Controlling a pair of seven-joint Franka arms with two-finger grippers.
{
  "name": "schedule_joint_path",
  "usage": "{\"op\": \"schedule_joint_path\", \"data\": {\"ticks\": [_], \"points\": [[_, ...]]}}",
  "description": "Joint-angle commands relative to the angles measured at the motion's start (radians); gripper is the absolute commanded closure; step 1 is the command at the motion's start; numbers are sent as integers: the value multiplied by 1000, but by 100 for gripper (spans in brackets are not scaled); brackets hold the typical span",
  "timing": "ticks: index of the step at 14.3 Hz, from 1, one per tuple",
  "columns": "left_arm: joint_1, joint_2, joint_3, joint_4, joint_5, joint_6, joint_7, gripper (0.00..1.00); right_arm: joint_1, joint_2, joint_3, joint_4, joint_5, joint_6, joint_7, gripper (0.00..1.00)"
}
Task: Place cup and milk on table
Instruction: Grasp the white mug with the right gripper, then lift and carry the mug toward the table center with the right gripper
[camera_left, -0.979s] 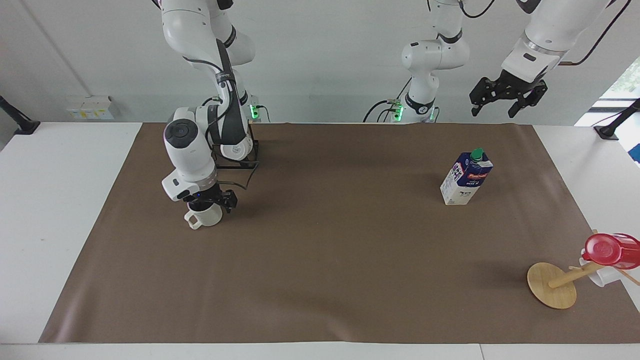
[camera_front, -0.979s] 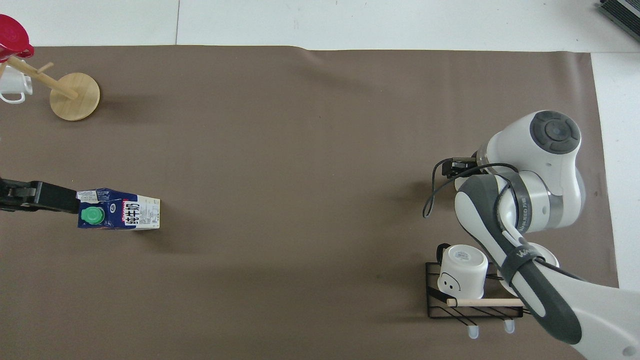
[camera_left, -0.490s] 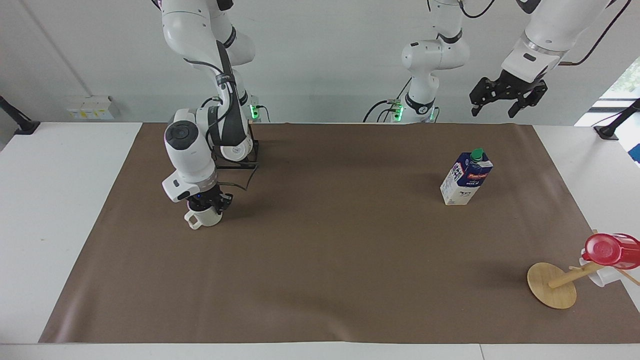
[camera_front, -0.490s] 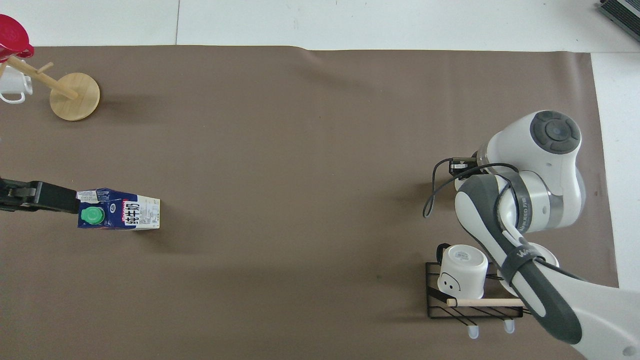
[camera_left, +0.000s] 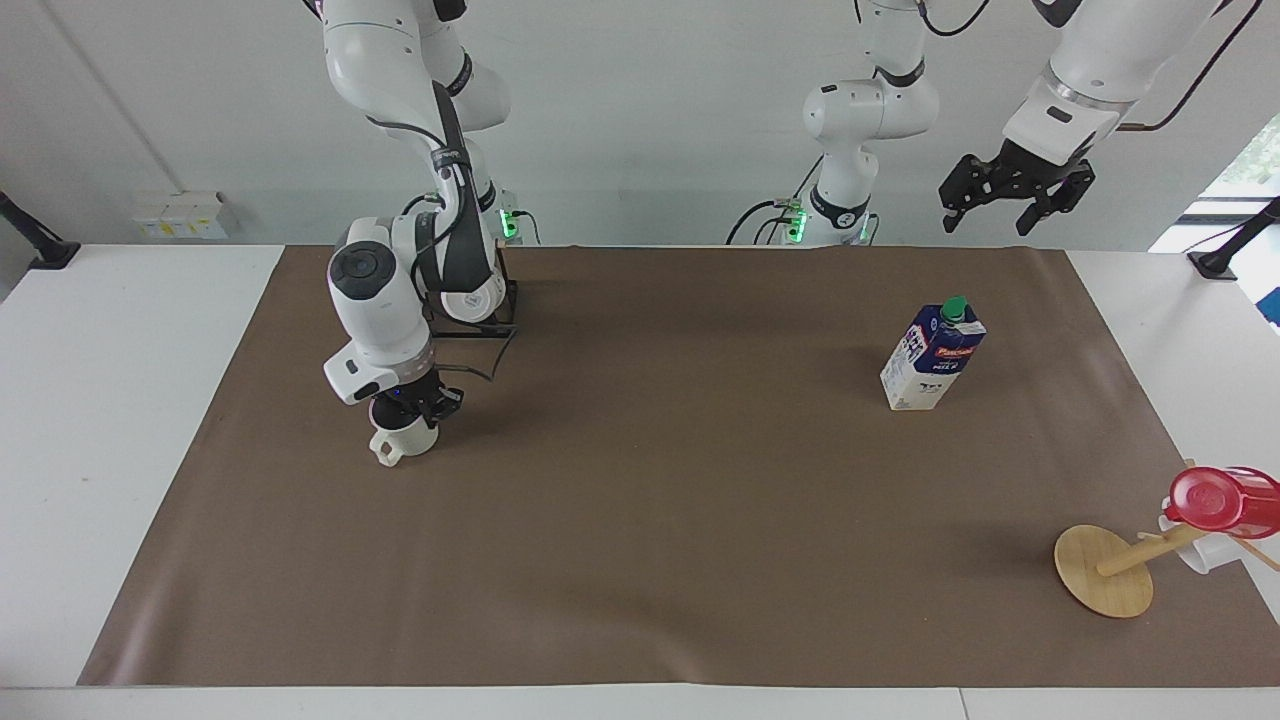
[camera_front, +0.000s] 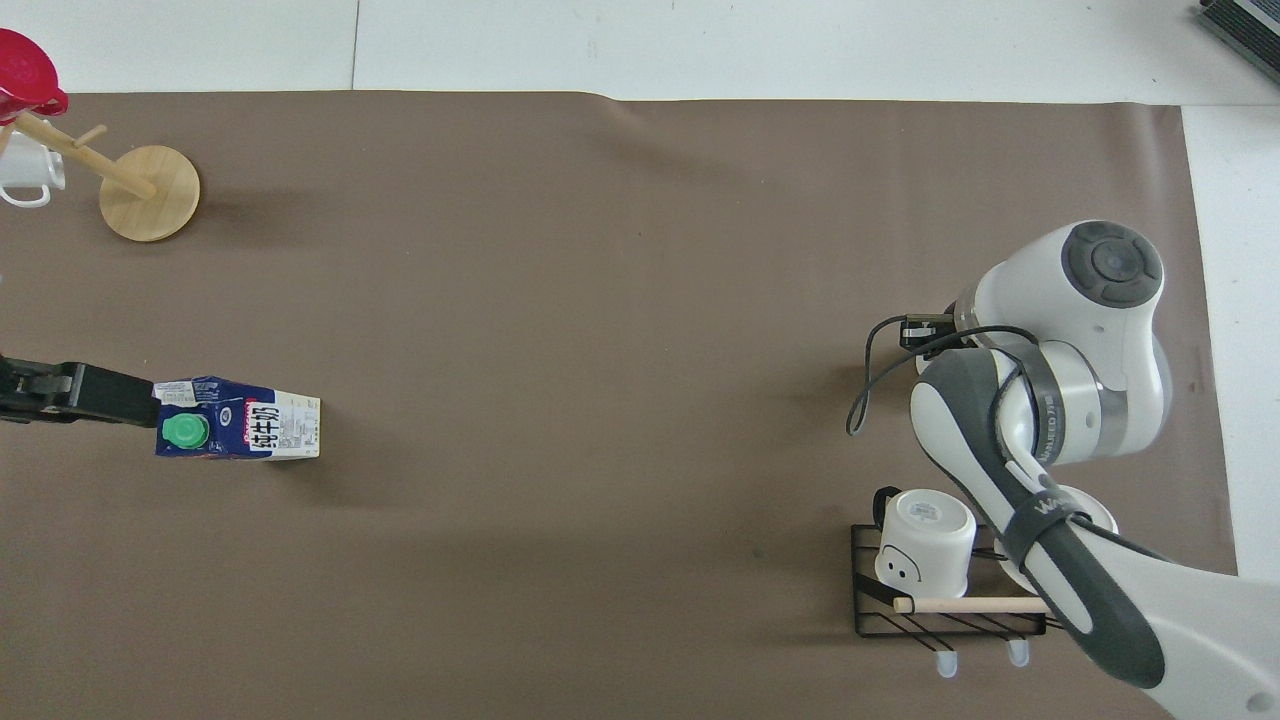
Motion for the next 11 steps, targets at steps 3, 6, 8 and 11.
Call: {"op": "schedule_joint_path", "data": {"ticks": [3, 6, 8, 11], "points": [[15, 0, -7, 18, -17, -17, -11, 0, -10, -51, 5, 55, 104, -6, 43, 100], [6, 0, -7, 17, -17, -17, -8, 0, -1, -53, 5, 109, 118, -55, 114, 100], [1, -2, -7, 15, -17, -19, -11, 0, 8, -51, 8, 162, 115, -125, 177, 100], [9, -2, -7, 10, -17, -17, -11, 0, 71, -50, 7, 201, 109, -172, 273, 100]]}}
